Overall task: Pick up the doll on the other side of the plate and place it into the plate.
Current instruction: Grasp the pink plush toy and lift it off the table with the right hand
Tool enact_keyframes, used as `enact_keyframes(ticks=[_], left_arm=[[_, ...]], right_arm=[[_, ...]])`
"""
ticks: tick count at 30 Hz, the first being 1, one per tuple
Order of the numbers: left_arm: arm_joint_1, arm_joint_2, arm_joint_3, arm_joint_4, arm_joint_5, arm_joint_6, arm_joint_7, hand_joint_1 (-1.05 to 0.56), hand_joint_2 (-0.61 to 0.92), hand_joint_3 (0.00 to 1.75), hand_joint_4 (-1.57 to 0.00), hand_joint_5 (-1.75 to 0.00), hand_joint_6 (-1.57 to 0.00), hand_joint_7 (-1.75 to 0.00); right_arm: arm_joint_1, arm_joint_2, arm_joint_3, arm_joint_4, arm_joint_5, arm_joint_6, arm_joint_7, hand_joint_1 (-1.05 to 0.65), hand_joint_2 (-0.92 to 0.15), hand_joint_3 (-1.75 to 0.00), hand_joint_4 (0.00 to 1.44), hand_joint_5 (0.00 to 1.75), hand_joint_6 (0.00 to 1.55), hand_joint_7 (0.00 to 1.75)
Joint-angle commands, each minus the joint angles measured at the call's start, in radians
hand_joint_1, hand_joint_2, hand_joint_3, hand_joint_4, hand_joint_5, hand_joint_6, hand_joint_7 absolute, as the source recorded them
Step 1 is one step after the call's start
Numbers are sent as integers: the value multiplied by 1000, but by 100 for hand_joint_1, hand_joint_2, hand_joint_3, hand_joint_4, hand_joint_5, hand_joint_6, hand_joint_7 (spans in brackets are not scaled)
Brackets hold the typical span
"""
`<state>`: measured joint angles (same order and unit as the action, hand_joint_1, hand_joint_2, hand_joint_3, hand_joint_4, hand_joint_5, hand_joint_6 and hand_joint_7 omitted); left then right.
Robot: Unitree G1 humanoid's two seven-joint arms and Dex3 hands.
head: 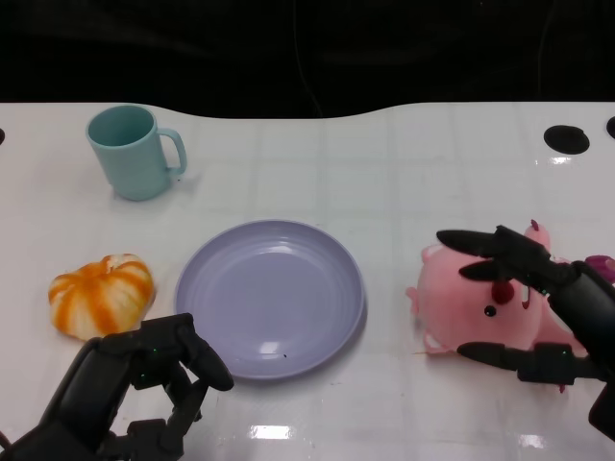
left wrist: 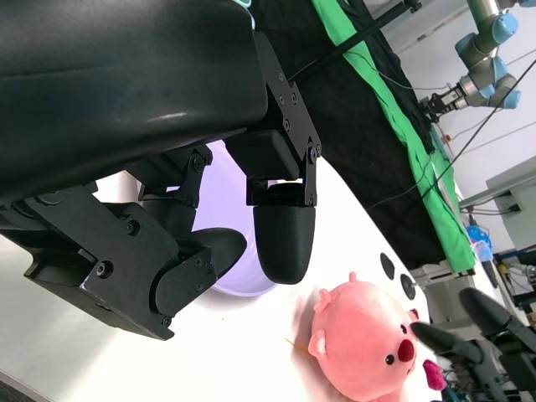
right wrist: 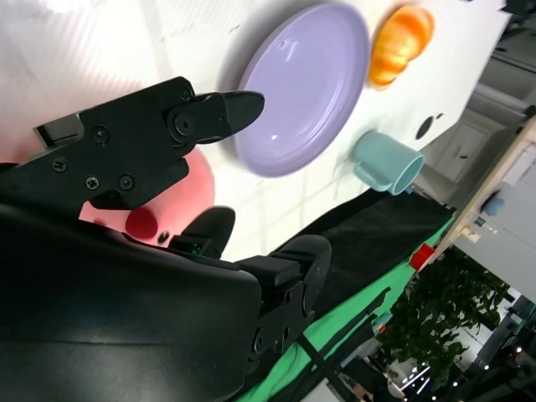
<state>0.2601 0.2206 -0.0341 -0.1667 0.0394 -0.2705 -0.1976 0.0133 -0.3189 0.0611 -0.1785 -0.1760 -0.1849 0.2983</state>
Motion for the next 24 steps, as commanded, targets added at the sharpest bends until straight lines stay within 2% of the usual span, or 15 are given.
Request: enact_keyframes(ticks=[1, 5, 8, 12, 17, 20, 24], left_arm=[[-3, 14, 12, 11, -6, -1, -12, -4, 53, 110, -75, -157, -84, -118], [-3, 14, 11, 12, -5, 1, -12, -4, 53, 110, -75, -156, -83, -118], [-6, 11, 9, 15, -5, 1, -10, -4, 53, 110, -76, -156, -84, -118], [-9, 8, 7, 17, -9, 3, -11, -3, 53, 110, -75, -156, -83, -118], [-16, 7, 3, 23, -2, 4, -8, -4, 53, 110, -77, -156, -84, -117], [-18, 5, 2, 29, -4, -3, -8, -3, 53, 110, -77, -157, -84, -117], [-20, 5, 0, 32, 9, -8, -1, -4, 53, 110, -77, -157, -85, -117]], right_arm=[[-16, -45, -17, -13, -79, -13, -36, -47, -83, -2, 0, 38, 3, 24], [-16, -71, -23, -48, -200, 27, -76, -60, -84, -1, 0, 25, 0, 21], [-13, -95, -20, -111, -288, 111, -54, -63, -82, 0, 0, 17, 0, 16], [-16, -129, -1, -174, -375, 181, -7, -64, -80, 0, 0, 16, 4, 16], [-41, -132, 35, -194, -441, 248, 36, -60, -75, 0, 0, 20, 9, 16], [-61, -124, 56, -182, -461, 271, 41, -51, -68, 0, 0, 24, 13, 14], [-91, -127, 84, -165, -484, 309, 64, -44, -67, 0, 0, 21, 13, 10]])
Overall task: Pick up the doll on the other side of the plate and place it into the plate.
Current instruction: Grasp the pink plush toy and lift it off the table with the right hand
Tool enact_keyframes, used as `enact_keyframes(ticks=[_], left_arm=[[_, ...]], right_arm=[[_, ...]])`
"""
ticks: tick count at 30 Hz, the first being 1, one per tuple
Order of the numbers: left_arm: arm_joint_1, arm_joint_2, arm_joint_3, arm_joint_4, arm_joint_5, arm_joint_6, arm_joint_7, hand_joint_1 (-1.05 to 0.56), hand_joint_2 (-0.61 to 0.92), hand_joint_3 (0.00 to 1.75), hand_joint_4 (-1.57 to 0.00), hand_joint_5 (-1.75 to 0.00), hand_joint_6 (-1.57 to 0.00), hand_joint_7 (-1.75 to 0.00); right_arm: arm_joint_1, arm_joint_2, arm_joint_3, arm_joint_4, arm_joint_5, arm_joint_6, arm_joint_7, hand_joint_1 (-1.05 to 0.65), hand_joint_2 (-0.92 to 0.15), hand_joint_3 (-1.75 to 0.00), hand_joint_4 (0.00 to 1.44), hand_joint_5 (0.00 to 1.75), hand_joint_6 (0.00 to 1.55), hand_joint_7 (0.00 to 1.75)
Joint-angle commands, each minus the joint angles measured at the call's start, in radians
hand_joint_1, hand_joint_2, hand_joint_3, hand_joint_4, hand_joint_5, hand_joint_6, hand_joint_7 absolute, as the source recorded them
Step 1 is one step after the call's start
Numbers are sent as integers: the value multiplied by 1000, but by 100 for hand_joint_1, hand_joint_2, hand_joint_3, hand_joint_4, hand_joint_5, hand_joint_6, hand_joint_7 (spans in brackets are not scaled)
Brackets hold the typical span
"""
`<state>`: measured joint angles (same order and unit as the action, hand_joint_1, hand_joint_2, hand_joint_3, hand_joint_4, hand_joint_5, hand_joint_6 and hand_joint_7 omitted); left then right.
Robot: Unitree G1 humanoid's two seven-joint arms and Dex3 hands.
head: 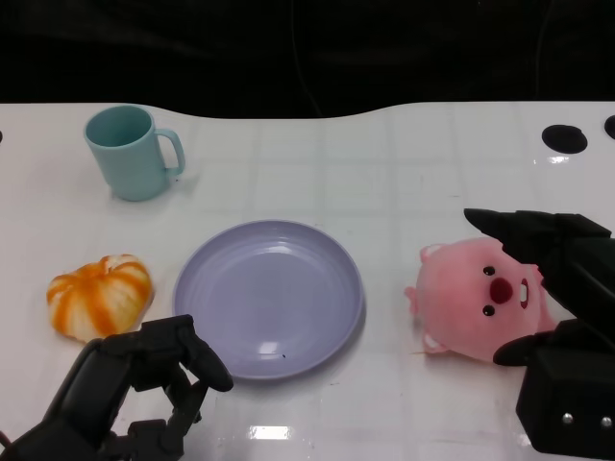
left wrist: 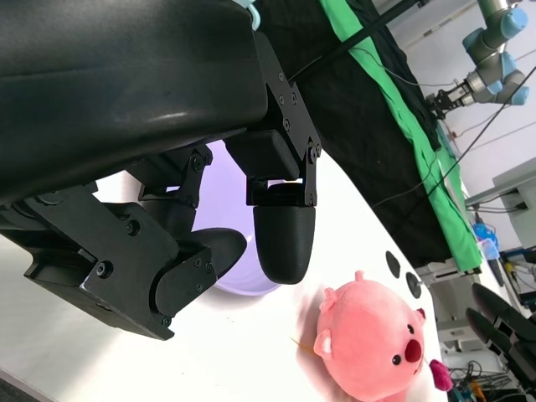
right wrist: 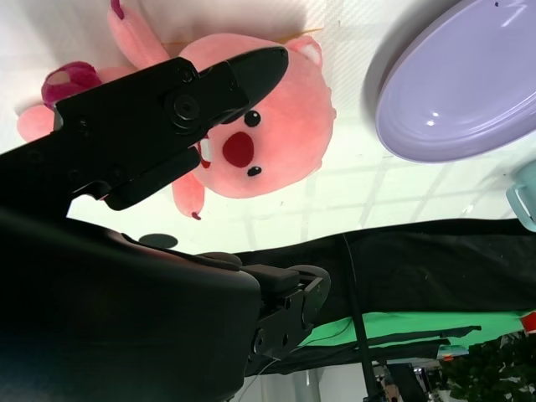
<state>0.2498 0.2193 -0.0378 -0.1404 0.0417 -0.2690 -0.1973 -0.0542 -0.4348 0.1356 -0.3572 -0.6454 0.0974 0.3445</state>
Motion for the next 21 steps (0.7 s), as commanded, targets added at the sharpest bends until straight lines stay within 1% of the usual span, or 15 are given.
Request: enact_keyframes(ticks=[1, 9, 13, 18, 21], left_arm=[[-10, 7, 3, 6, 10, -10, -1, -5, 52, 110, -77, -157, -84, -117], [-5, 1, 1, -5, 9, -1, 1, -6, 52, 111, -78, -158, -85, -117], [-2, 2, 0, -6, 13, -13, 2, -5, 51, 111, -78, -158, -85, -117], [0, 3, 1, -9, 17, -11, 2, -7, 51, 111, -78, -158, -85, -117], [1, 0, 1, -12, 10, -7, -1, -7, 51, 111, -78, -158, -85, -117]], right_arm=[[-31, -13, 16, 21, -21, 31, 21, -43, -67, 0, 0, 20, 13, 10], [-83, -15, 56, 115, -54, 28, 7, -48, -69, -1, 0, 19, 14, 7], [-133, -11, 88, 205, -88, 38, 0, -51, -71, -1, 0, 16, 13, 5], [-190, -4, 113, 317, -93, 36, -15, -53, -73, -2, 0, 15, 13, 3], [-242, -3, 142, 395, -107, 40, -17, -56, -75, -2, 0, 15, 13, 2]])
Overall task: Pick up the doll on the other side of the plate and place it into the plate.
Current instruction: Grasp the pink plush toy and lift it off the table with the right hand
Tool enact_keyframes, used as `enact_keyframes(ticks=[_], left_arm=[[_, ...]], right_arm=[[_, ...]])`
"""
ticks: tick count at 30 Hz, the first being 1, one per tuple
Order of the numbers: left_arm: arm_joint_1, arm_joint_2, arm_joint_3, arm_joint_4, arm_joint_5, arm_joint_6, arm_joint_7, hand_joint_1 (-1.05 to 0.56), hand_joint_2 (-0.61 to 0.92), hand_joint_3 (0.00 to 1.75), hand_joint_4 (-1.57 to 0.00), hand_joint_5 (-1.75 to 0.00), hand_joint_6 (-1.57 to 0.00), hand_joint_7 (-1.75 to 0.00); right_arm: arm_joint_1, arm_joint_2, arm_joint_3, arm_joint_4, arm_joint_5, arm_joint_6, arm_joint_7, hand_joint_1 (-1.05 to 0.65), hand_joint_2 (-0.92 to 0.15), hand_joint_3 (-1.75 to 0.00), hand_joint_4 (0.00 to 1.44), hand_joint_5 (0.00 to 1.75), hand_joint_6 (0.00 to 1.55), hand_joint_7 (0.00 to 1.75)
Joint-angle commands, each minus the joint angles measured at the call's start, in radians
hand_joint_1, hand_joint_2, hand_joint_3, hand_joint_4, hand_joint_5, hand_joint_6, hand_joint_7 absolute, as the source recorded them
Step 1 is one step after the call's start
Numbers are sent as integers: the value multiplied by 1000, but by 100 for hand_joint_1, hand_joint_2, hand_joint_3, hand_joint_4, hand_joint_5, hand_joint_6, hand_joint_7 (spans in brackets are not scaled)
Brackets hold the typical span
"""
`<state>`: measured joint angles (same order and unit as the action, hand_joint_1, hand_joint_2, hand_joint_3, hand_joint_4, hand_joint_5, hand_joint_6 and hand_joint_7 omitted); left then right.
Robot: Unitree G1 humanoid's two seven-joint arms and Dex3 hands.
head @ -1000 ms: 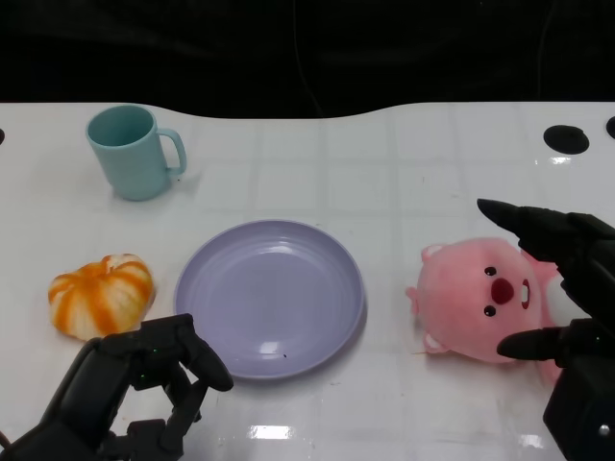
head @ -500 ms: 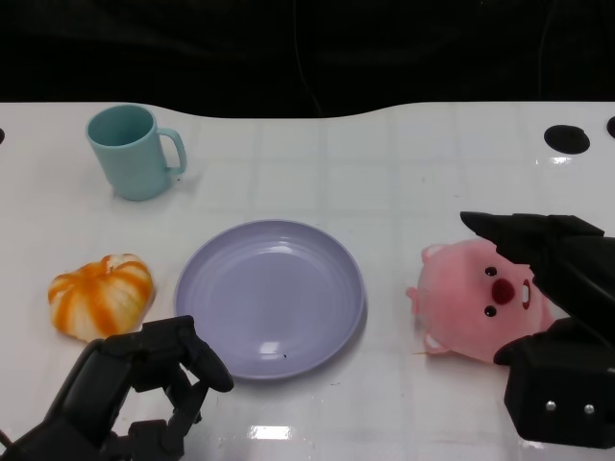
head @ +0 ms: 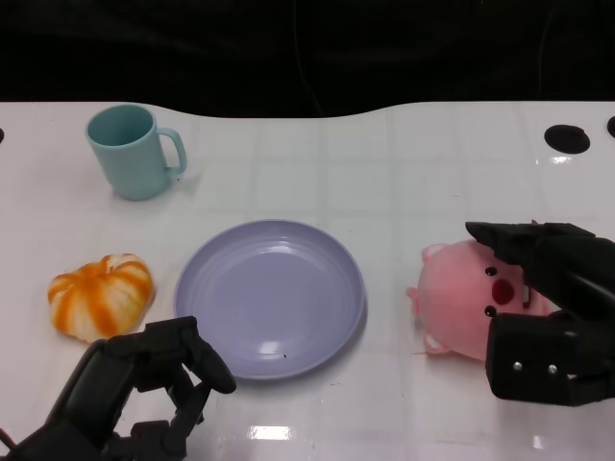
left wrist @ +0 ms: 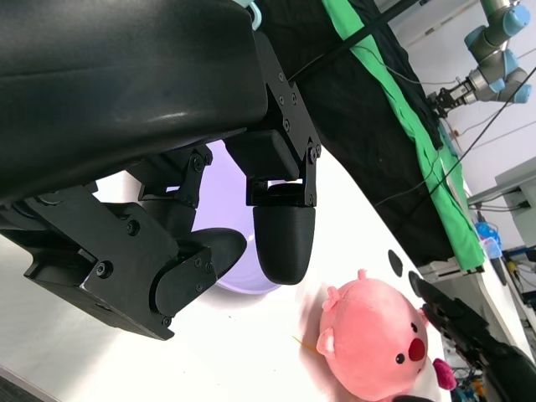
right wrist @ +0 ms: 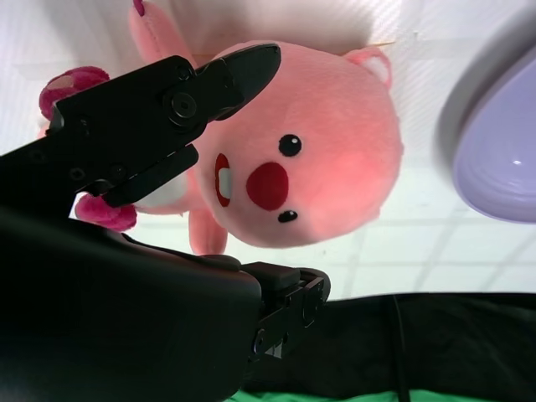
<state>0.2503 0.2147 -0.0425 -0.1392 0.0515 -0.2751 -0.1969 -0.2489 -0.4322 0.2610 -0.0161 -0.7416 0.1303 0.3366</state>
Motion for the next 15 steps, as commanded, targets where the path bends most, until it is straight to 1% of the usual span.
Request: enact_keyframes(ticks=[1, 3, 11, 15], left_arm=[[1, 3, 5, -15, 0, 2, -1, -7, 51, 111, -78, -158, -85, -117], [2, 2, 3, -18, 3, 3, 1, -7, 51, 111, -78, -158, -85, -117], [9, -3, 0, -32, 17, 4, 6, -8, 51, 112, -78, -157, -85, -117], [12, -7, -1, -39, 16, 4, 5, -9, 51, 112, -78, -157, -85, -117]], right_arm=[[-64, -2, 25, 82, -10, 5, -10, -57, -76, -2, 0, 15, 13, 2], [-89, 7, 40, 131, -6, -1, -19, -57, -77, -2, 0, 15, 13, 2], [-216, 58, 113, 415, 11, -38, -43, -65, -82, -2, 5, 18, 17, 2], [-286, 92, 144, 561, 24, -43, -50, -67, -84, -1, 11, 19, 22, 3]])
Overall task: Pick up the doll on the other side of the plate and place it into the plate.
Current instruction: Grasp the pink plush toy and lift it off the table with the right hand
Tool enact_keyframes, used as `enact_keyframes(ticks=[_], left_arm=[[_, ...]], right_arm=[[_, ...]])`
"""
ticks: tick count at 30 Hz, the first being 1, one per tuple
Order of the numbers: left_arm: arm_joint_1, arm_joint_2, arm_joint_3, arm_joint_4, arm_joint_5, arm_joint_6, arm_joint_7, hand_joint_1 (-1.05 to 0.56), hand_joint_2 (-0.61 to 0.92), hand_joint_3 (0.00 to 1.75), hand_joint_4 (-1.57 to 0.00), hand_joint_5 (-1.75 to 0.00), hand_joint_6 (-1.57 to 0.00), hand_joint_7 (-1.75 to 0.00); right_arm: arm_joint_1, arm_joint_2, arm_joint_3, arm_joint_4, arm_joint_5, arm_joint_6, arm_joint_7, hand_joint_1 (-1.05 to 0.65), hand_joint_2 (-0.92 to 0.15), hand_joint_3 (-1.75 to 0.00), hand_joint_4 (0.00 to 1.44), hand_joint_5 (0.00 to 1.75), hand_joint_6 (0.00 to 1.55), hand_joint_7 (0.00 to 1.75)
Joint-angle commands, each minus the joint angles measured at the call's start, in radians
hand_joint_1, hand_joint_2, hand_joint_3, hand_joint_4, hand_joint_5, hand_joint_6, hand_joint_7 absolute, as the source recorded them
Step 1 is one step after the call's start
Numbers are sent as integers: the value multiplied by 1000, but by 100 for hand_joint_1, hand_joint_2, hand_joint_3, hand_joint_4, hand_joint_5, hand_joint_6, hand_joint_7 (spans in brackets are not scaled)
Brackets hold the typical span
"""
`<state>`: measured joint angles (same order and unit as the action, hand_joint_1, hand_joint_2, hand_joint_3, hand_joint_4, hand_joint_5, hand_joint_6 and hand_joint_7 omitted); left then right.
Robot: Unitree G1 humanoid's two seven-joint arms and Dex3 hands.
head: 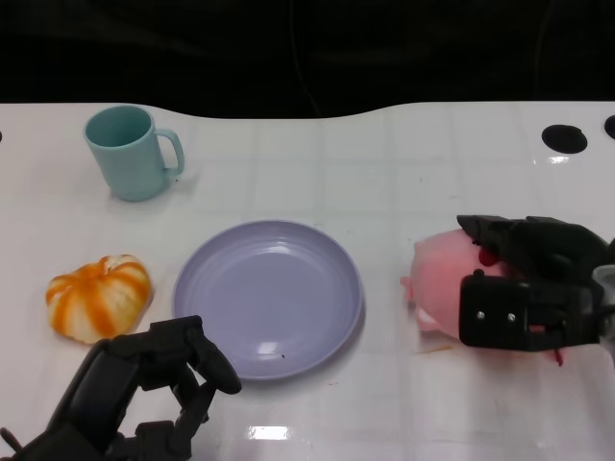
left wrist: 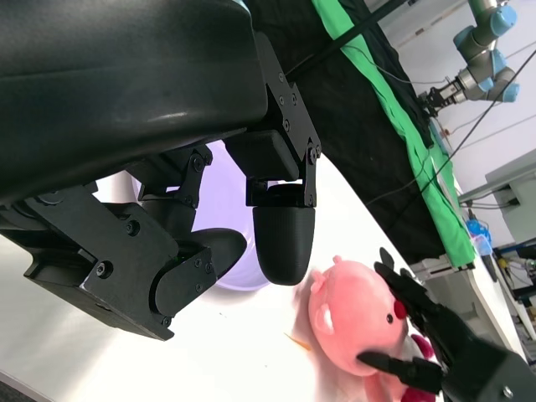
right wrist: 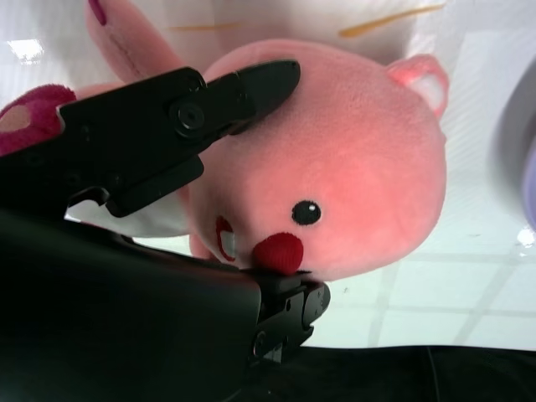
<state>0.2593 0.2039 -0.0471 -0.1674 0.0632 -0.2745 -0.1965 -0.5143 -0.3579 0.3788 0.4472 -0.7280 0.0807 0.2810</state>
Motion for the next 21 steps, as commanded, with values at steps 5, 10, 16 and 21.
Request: enact_keyframes(ticks=[5, 10, 16, 21], left_arm=[[8, 2, 5, -18, 2, 7, 3, -8, 51, 113, -78, -157, -84, -117], [5, 1, 5, -13, 4, 1, 3, -9, 51, 113, -78, -158, -84, -117], [4, -2, 4, -16, 1, 13, 3, -9, 52, 111, -78, -158, -84, -117], [2, -4, 4, -7, 1, 1, 2, -8, 53, 109, -78, -158, -84, -116]], right_arm=[[-92, 59, 48, 251, 26, -3, -32, -63, -86, 0, 29, 16, 41, 5], [-110, 99, 16, 356, 81, -67, -190, -33, -85, 0, 63, 25, 70, 10], [-141, 120, 2, 467, 118, -154, -345, -8, -91, -5, 64, 125, 99, 25], [-161, 115, 20, 504, 110, -192, -376, -7, -91, -15, 75, 131, 98, 67]])
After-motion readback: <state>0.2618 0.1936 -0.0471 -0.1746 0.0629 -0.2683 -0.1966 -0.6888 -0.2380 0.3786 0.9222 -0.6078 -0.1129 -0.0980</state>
